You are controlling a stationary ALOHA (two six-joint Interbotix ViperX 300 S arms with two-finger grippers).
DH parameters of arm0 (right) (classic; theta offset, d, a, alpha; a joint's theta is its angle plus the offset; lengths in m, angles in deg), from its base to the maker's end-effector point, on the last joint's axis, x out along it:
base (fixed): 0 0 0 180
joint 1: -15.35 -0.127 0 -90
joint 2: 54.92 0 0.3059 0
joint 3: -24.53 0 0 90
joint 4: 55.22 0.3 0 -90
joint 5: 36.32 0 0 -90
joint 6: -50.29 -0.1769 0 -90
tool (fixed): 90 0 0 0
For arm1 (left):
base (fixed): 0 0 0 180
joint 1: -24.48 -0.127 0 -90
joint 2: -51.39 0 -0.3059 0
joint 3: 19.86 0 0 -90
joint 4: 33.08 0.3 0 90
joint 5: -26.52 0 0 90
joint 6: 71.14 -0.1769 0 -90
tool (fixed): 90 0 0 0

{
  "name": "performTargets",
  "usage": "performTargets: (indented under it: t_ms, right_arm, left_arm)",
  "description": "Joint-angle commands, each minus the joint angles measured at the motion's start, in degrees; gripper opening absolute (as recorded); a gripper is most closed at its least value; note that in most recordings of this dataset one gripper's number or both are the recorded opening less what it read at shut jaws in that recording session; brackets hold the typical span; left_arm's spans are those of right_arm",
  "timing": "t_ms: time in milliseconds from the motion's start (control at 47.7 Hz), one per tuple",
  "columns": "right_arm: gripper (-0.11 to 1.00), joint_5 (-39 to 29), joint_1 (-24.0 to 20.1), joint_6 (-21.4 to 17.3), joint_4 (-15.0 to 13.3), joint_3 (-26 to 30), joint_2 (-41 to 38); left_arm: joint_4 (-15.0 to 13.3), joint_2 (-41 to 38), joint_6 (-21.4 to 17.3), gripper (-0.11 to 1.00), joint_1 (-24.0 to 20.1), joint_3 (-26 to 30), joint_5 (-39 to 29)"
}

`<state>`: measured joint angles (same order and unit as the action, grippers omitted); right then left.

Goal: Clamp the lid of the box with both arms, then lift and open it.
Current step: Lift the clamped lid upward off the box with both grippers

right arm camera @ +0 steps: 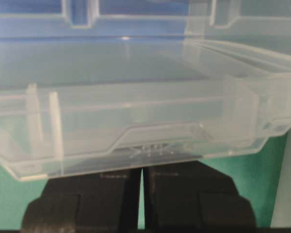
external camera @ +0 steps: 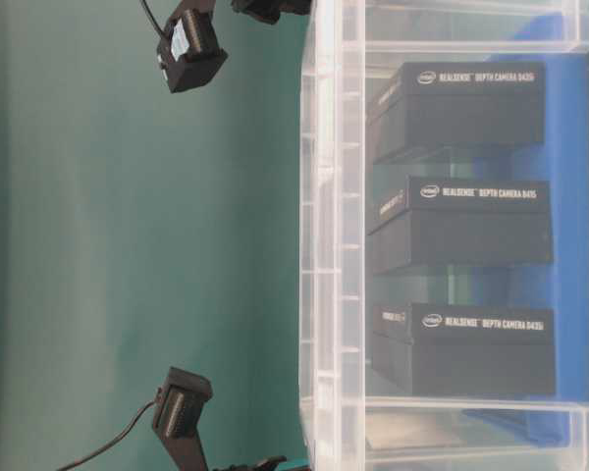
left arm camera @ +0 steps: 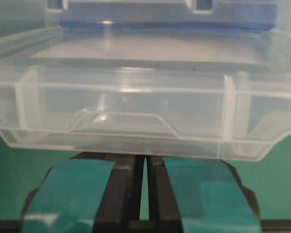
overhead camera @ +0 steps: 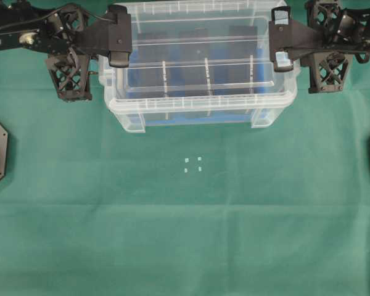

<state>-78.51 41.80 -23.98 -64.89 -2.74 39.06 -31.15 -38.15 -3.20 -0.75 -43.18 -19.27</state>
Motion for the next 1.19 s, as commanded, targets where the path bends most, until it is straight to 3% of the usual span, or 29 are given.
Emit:
performTargets:
  t_ms: [0, 1173]
  right_arm:
    - [0.0, 1.32, -1.76, -0.62, 0.44, 4.39, 0.35]
    - [0.0, -7.65, -3.6, -1.14, 0.26, 11.69, 5.62]
  left_arm:
    - [-0.44, 0.62, 0.26, 0.01, 0.97, 4.57, 0.62]
    - [-0.79, 4.13, 0.53, 0.01, 2.9, 11.43, -9.23]
